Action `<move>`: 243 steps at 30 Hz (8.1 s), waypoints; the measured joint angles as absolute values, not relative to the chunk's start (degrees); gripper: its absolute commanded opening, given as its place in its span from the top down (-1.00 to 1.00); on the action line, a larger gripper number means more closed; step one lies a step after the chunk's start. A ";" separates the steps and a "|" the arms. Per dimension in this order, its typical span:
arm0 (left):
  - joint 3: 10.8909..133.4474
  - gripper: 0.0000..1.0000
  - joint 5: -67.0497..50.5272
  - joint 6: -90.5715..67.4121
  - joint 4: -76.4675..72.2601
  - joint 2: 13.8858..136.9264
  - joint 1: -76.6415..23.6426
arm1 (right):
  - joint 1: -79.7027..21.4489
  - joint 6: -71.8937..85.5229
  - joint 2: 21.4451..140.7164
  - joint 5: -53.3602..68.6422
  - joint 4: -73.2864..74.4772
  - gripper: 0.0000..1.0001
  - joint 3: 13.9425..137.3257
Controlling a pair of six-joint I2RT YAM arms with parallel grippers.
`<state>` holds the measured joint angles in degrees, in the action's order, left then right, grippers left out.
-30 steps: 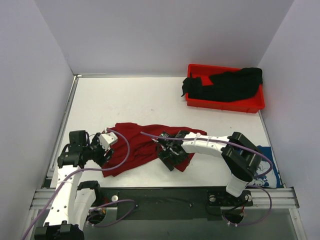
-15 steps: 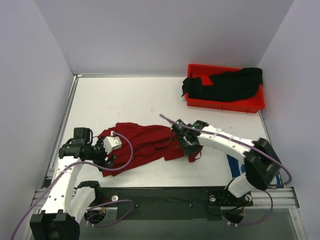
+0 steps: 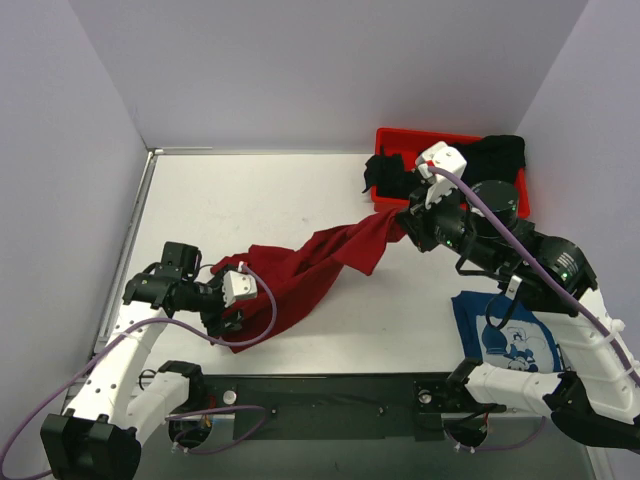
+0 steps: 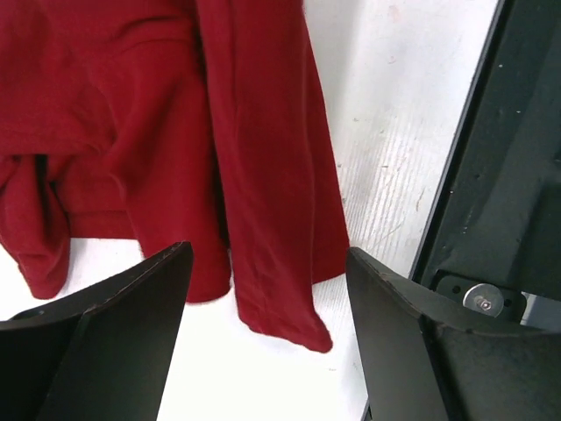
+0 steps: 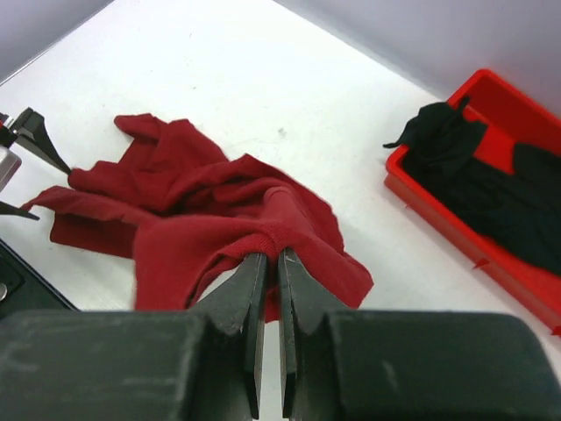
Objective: Fold and stack the t-shirts
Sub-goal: Flatten out the tshirt, then fold the flattened tshirt in 1/3 of the way
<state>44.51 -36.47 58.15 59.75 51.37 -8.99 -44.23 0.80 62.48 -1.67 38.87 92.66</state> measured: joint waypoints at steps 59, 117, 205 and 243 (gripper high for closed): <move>51.03 1.00 -8.34 48.31 37.91 60.82 -19.49 | -29.32 -0.69 62.33 -1.76 41.52 1.00 92.14; 131.48 1.00 -8.51 53.08 1.34 102.00 11.84 | -11.64 3.90 105.95 20.84 -3.77 1.00 134.76; 45.25 -0.43 6.28 48.64 26.17 76.73 12.45 | -33.12 -20.56 122.39 -4.99 41.34 -0.47 106.02; 31.99 1.00 -10.26 84.01 47.20 64.93 12.47 | -11.94 27.24 85.58 20.14 26.02 1.00 44.18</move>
<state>31.99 -10.26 84.01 47.20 64.93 12.47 -11.94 27.24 85.58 20.14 26.02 44.18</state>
